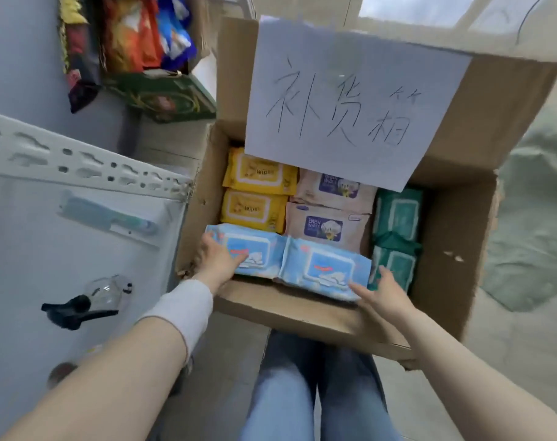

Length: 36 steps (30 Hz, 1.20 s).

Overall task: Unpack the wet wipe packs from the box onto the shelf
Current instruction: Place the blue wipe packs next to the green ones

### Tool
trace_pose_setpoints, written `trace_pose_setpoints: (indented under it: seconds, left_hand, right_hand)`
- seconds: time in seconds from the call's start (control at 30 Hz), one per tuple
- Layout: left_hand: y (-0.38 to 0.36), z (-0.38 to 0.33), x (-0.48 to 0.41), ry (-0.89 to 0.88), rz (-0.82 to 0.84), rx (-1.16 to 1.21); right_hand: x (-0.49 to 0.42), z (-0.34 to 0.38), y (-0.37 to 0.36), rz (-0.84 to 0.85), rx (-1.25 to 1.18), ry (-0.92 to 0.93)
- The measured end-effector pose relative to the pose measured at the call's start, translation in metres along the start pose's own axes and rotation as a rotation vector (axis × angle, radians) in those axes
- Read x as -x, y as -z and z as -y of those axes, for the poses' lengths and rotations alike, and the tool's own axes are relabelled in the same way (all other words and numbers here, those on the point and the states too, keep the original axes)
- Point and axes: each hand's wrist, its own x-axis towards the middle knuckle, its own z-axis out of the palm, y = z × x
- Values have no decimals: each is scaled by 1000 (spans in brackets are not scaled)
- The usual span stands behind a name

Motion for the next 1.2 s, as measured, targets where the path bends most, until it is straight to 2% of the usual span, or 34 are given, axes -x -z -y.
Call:
trace_pose_setpoints:
  seconds: [0.07,0.23,0.37,0.53,0.63,0.8,0.97,1.07,1.2]
  left_hand:
    - [-15,3,-21,69,-36,97]
    - [-25,7,-41,125,-144,-13]
    - [-20,12,-46,131,-41,-18]
    - [-12,13,-45,58,-21,41]
    - [-10,12,-45,68,44,31]
    - [1,1,-47,32,133,75]
    - [3,-12,-51,-42,333,191]
    - [0,-6,-46,-48,312,284]
    - [-3,3,-25,-20,193,428]
  right_hand:
    - [-39,-12,-16,-17,-166,-11]
    - [-59,-8,-30,-63,-452,-49]
    - [-60,-18,-21,144,-540,-42]
    - [-67,-33,-16,291,-610,-11]
    - [-61,-33,-17,360,-690,53]
    - [-60,-33,-20,360,-742,69]
    - [-60,-31,-21,376,-683,89]
    - [-51,-33,-25,375,-704,104]
    - [-35,-31,-29,257,-761,98]
